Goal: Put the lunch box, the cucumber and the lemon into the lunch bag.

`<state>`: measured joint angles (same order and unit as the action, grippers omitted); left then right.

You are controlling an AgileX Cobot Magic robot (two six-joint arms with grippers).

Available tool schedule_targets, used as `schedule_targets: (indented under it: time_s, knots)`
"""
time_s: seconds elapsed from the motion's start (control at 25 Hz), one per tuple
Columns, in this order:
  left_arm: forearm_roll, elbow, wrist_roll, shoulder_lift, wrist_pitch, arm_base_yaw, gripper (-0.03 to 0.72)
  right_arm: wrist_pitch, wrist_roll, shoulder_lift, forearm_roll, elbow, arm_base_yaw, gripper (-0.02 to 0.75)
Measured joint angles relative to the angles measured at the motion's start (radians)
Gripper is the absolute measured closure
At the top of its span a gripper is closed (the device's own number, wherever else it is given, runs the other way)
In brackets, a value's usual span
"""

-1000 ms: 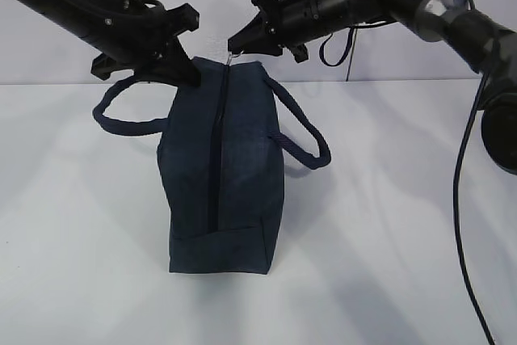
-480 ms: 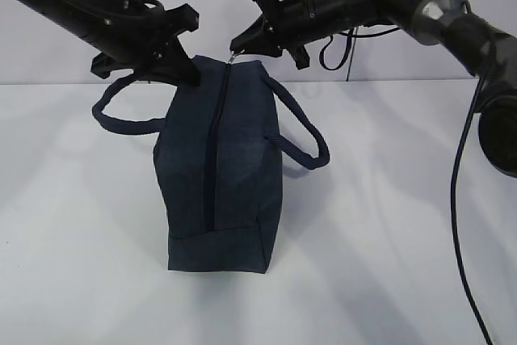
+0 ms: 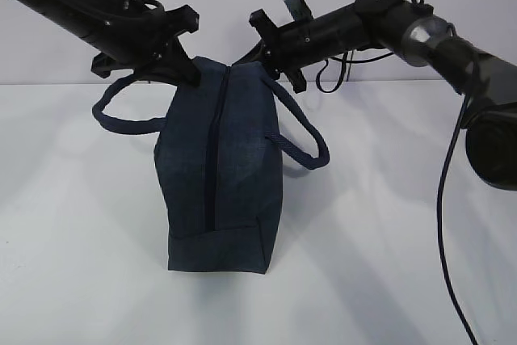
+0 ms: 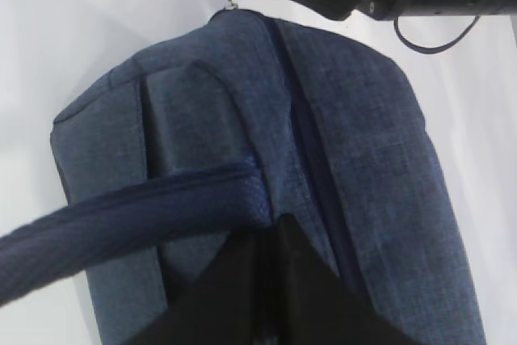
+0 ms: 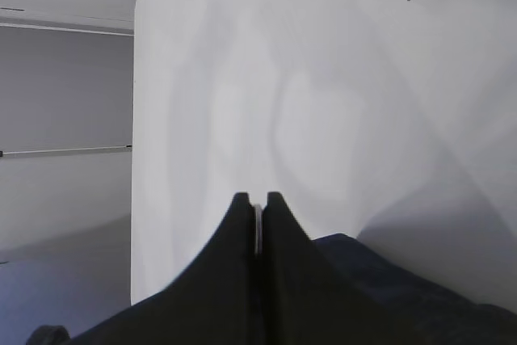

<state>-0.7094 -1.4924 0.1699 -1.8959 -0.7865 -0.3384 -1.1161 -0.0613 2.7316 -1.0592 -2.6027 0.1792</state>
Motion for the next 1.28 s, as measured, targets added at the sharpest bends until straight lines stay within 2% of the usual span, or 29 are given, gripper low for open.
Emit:
schedule_targets:
  time_s: [0.76,1.16,1.28]
  knots:
    - [0.000,0.000,0.010,0.000,0.000,0.000,0.684,-0.003,-0.013,0.067,0.067,-0.002,0.006,0.751]
    - [0.000,0.000,0.012,0.000,0.000,0.000,0.684,-0.003,-0.092,0.067,0.028,-0.002,0.006,0.750]
    - [0.000,0.000,0.012,0.000,0.000,0.000,0.684,-0.018,-0.101,0.067,0.007,-0.011,0.000,0.704]
